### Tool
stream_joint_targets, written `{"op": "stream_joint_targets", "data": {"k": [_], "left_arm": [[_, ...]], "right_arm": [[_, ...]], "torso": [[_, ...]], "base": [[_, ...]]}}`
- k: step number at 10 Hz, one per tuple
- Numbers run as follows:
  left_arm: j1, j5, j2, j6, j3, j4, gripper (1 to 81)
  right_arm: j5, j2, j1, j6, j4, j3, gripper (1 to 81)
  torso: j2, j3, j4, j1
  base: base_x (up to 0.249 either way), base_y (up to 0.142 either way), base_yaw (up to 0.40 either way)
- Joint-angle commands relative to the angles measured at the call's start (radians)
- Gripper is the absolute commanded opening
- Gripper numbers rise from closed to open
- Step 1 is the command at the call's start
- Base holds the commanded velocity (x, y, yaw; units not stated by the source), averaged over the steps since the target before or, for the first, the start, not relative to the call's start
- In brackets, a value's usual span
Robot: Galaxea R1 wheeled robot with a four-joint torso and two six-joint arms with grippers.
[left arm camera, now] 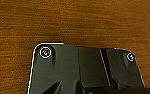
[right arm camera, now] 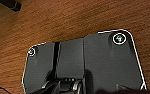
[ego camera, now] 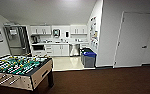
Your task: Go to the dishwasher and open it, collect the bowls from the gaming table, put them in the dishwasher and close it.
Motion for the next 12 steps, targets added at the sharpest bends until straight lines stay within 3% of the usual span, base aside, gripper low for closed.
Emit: {"op": "stream_joint_targets", "data": {"k": [1,12], "left_arm": [[-0.070,0.036,-0.005,0.007,0.006,0.012,81.1],[-0.070,0.038,-0.003,0.007,0.008,0.012,81.1]], "right_arm": [[-0.043,0.000,0.060,-0.005,-0.003,0.005,81.1],[-0.043,-0.001,0.053,-0.006,-0.012,0.005,81.1]], "torso": [[0.000,0.000,0.000,0.000],[0.000,0.000,0.000,0.001]], "base": [[0.090,0.000,0.000],[0.137,0.000,0.000]]}}
